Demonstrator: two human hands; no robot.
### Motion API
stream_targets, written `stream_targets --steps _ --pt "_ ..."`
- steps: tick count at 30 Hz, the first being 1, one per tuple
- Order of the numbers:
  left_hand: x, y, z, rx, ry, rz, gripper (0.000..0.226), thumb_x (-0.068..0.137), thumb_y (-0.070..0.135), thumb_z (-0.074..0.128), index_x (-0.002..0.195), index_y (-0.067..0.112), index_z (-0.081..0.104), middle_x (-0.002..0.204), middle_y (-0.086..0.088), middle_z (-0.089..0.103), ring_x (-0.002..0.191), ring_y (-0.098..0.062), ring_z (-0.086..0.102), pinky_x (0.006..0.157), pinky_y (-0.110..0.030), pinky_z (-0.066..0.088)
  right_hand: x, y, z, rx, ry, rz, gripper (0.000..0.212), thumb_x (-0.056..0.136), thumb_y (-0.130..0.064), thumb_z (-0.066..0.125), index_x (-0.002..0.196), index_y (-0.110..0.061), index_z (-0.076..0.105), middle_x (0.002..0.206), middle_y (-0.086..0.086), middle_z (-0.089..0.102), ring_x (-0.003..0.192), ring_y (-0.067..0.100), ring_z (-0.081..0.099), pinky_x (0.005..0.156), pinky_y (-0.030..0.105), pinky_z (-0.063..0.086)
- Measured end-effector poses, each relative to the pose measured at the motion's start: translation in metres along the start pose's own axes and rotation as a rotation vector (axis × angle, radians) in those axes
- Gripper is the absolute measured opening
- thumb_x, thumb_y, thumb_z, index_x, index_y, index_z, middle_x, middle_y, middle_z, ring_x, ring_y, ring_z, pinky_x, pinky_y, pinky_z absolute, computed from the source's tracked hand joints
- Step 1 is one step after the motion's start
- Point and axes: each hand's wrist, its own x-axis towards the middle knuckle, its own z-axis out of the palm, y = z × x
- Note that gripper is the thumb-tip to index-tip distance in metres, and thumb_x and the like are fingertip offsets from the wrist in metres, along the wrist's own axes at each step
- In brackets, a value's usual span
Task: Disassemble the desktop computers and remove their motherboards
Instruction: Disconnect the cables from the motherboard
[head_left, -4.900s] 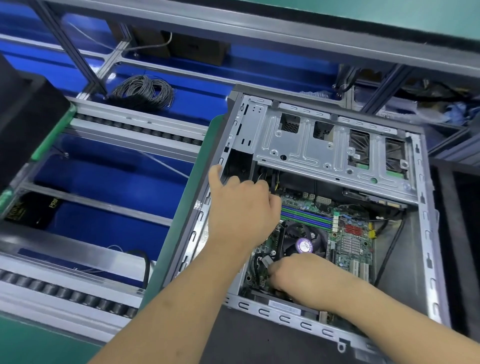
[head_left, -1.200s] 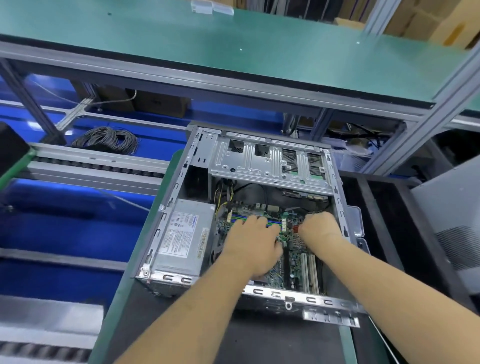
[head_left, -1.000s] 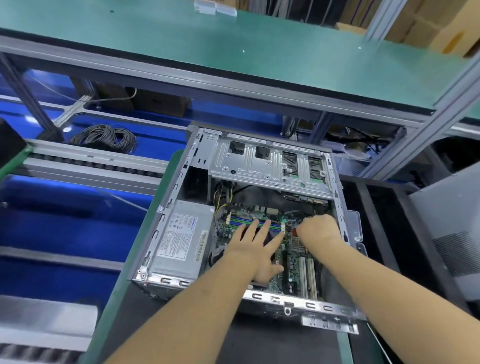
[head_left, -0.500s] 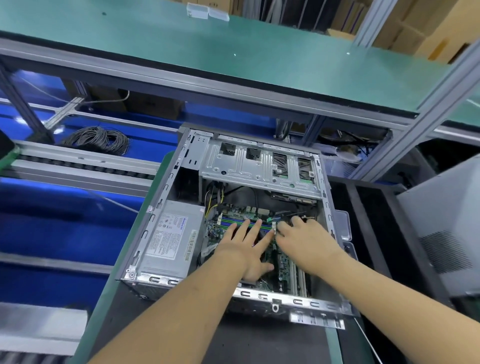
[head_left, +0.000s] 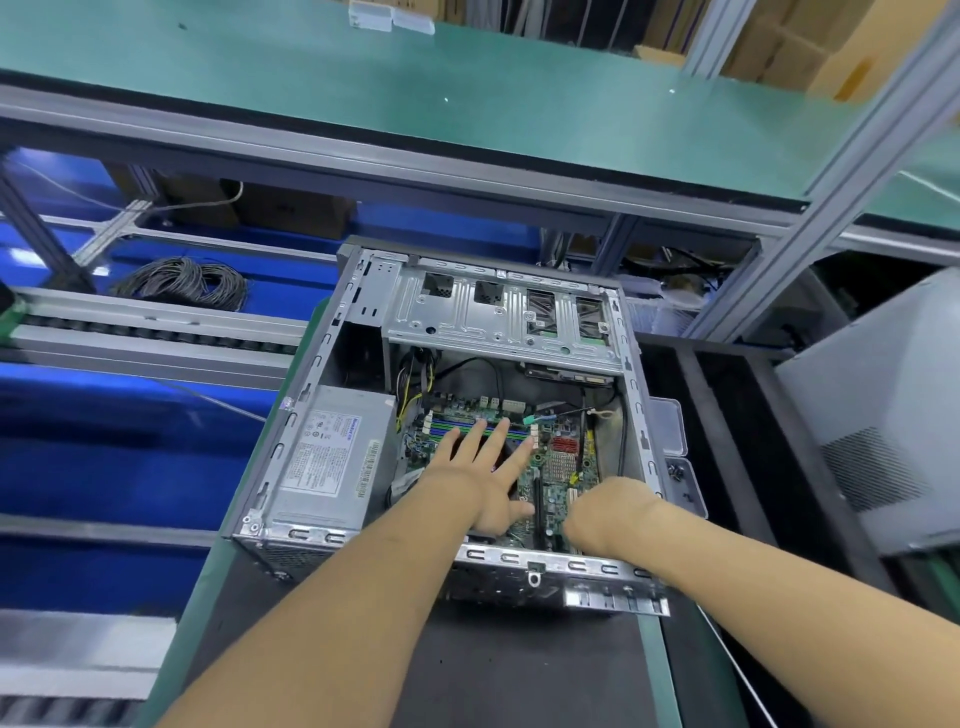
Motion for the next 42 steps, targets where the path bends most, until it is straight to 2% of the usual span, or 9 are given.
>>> stream_targets --steps 2,5,7,10,17,21,25,30,42 --pt "0.000 0.000 -0.001 0.007 0.013 -0.004 0.078 0.098 0.069 0.021 0.150 0.039 -0.029 0.158 0.001 -0.037 0.148 -0.027 -0.030 0.119 -0.052 -0.013 -0.013 0.005 -0.014 0.030 0.119 -0.053 0.013 0.097 -0.007 0.051 0.092 -0.007 0.064 0.083 0.003 0.062 0.079 0.026 0.063 0.068 0.038 0.053" --pt "-0.003 0.000 -0.002 -0.013 0.001 -0.006 0.078 0.099 0.068 0.022 0.151 0.038 -0.028 0.159 0.000 -0.036 0.148 -0.026 -0.029 0.121 -0.051 -0.012 -0.028 0.026 -0.042 0.103 0.314 -0.070 0.032 0.088 -0.020 0.063 0.060 -0.022 0.048 0.062 -0.006 0.052 0.059 0.013 0.053 0.056 0.029 0.043" --pt "-0.005 0.001 -0.003 -0.003 0.014 -0.009 0.078 0.099 0.067 0.022 0.151 0.037 -0.027 0.160 -0.001 -0.035 0.149 -0.026 -0.028 0.121 -0.051 -0.010 -0.030 0.034 -0.045 0.109 0.388 -0.045 0.030 0.091 -0.026 0.061 0.064 -0.022 0.050 0.069 -0.006 0.054 0.074 0.020 0.058 0.069 0.033 0.045" --pt "-0.006 0.001 -0.004 -0.005 0.029 -0.004 0.078 0.099 0.068 0.022 0.153 0.035 -0.025 0.160 -0.001 -0.033 0.149 -0.027 -0.027 0.122 -0.051 -0.010 -0.019 0.029 -0.030 -0.031 0.631 0.081 0.017 0.093 -0.038 0.062 0.095 -0.022 0.069 0.108 0.000 0.058 0.109 0.025 0.049 0.090 0.042 0.035" --pt "-0.003 0.005 -0.005 -0.052 0.084 -0.011 0.082 0.095 0.060 0.036 0.158 0.031 -0.007 0.166 -0.003 -0.017 0.152 -0.030 -0.017 0.121 -0.054 -0.010 0.020 0.024 -0.009 0.097 0.909 0.107 0.025 0.093 -0.026 0.063 0.113 -0.015 0.054 0.096 0.003 0.063 0.085 0.027 0.064 0.068 0.035 0.039" --pt "-0.004 0.001 -0.005 -0.101 0.184 0.007 0.088 0.091 0.062 0.044 0.159 0.026 0.001 0.167 -0.004 0.003 0.152 -0.030 0.002 0.122 -0.053 -0.001 0.022 0.040 -0.026 0.154 0.650 0.021 0.022 0.095 -0.038 0.053 0.094 -0.020 0.066 0.085 -0.001 0.061 0.080 0.024 0.060 0.063 0.032 0.043" --pt "-0.004 -0.004 -0.005 -0.141 0.313 0.027 0.089 0.088 0.066 0.050 0.158 0.026 0.012 0.158 -0.001 0.029 0.143 -0.028 0.026 0.118 -0.051 0.014 0.024 0.055 -0.023 0.245 0.380 -0.024 0.034 0.094 -0.039 0.054 0.066 -0.019 0.048 0.067 -0.006 0.046 0.060 0.019 0.049 0.059 0.030 0.044" --pt "0.001 -0.010 0.000 -0.210 0.355 0.027 0.066 0.092 0.060 0.047 0.150 0.035 0.027 0.147 0.006 0.041 0.135 -0.024 0.034 0.114 -0.047 0.017 0.029 0.048 -0.017 0.210 0.435 -0.077 0.016 0.095 -0.032 0.047 0.086 -0.022 0.054 0.067 -0.003 0.040 0.070 0.027 0.052 0.065 0.034 0.048" --pt "0.011 -0.015 0.005 -0.298 0.264 0.005 0.068 0.094 0.057 0.040 0.154 0.037 0.016 0.152 0.008 0.029 0.138 -0.020 0.021 0.113 -0.046 0.011 0.040 0.048 -0.013 0.175 0.493 -0.132 0.013 0.094 -0.026 0.049 0.082 -0.021 0.046 0.064 -0.002 0.037 0.063 0.027 0.050 0.056 0.033 0.039"
